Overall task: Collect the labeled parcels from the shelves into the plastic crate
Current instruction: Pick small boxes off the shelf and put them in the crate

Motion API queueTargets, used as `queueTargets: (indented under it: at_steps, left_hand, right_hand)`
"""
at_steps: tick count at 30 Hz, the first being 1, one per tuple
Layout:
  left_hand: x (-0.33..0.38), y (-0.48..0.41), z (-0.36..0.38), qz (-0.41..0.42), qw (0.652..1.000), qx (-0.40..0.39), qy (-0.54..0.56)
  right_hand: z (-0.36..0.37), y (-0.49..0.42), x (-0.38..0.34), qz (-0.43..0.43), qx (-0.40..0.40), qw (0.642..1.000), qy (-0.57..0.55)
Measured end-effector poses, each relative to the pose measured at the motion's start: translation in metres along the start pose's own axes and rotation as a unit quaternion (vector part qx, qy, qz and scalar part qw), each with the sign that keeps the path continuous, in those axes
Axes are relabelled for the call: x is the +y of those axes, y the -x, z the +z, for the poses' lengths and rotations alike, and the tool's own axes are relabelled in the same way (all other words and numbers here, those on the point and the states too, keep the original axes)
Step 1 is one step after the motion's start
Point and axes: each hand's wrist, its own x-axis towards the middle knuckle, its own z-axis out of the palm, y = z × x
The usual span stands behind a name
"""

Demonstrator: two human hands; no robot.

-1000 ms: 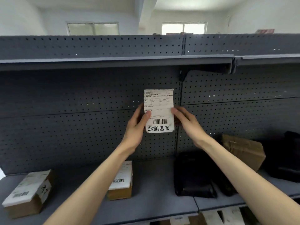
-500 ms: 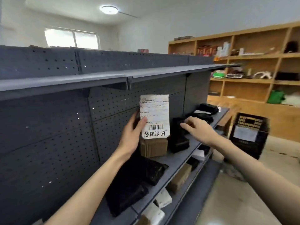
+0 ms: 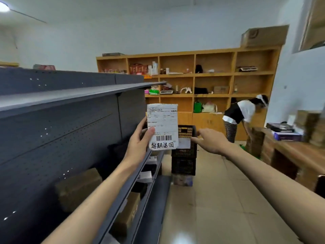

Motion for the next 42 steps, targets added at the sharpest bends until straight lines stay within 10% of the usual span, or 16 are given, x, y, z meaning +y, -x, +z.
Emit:
queueTargets:
  at_steps: [42]
  left_hand:
    - [-0.335, -0.488, 0.138, -0.05, 0.995, -0.075, 0.039]
  right_hand:
    - [0.149, -0.465, 0.239, 0.087, -0.076, 0.993, 0.025]
